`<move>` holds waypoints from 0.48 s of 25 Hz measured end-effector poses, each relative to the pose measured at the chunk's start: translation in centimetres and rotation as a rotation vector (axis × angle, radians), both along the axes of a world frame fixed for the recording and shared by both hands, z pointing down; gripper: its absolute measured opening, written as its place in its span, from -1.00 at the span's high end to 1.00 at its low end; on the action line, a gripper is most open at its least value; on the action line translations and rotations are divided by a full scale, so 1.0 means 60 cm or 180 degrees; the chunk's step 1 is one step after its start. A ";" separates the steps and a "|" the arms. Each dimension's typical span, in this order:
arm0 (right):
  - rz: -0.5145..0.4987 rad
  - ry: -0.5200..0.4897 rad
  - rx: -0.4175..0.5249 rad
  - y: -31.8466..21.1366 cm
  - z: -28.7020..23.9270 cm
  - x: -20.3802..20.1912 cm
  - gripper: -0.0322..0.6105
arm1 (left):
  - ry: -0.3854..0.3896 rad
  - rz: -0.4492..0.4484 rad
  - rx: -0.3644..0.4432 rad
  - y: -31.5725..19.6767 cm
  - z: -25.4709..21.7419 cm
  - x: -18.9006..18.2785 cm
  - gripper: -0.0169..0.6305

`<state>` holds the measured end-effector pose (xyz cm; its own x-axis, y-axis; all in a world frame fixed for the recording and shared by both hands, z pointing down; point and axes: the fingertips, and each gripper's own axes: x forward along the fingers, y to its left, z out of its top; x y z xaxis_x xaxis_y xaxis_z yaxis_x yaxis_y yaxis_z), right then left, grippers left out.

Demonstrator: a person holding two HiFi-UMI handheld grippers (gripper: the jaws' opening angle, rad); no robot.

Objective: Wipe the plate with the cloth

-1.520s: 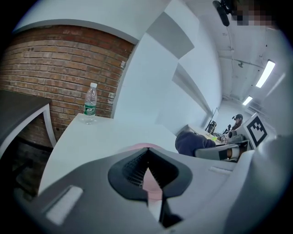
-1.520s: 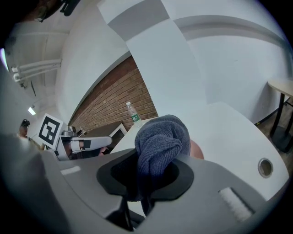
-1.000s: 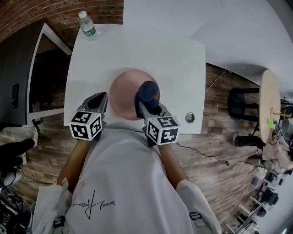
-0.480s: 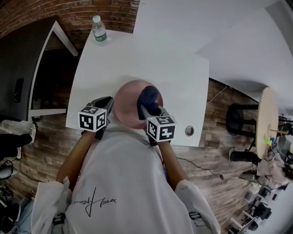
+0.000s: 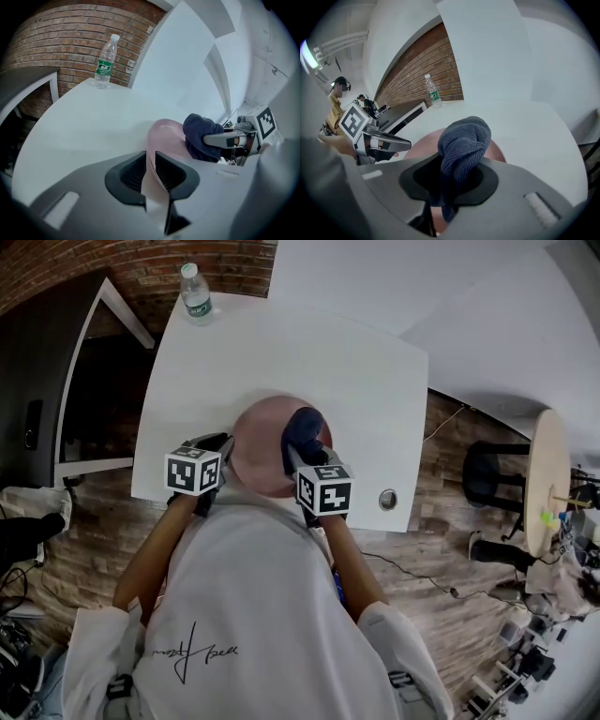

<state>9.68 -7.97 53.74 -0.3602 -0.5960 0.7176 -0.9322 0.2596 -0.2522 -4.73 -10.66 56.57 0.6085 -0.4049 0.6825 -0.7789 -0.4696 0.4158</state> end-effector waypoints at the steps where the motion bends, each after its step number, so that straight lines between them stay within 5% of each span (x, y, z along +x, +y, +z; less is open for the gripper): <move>1: 0.0012 0.0022 -0.0017 -0.002 0.004 0.004 0.61 | -0.0004 0.0000 -0.0019 -0.001 0.002 0.001 0.75; 12: 0.0094 0.0142 -0.0128 -0.019 0.036 0.028 0.61 | 0.0037 0.0019 -0.0194 -0.004 0.026 0.005 0.74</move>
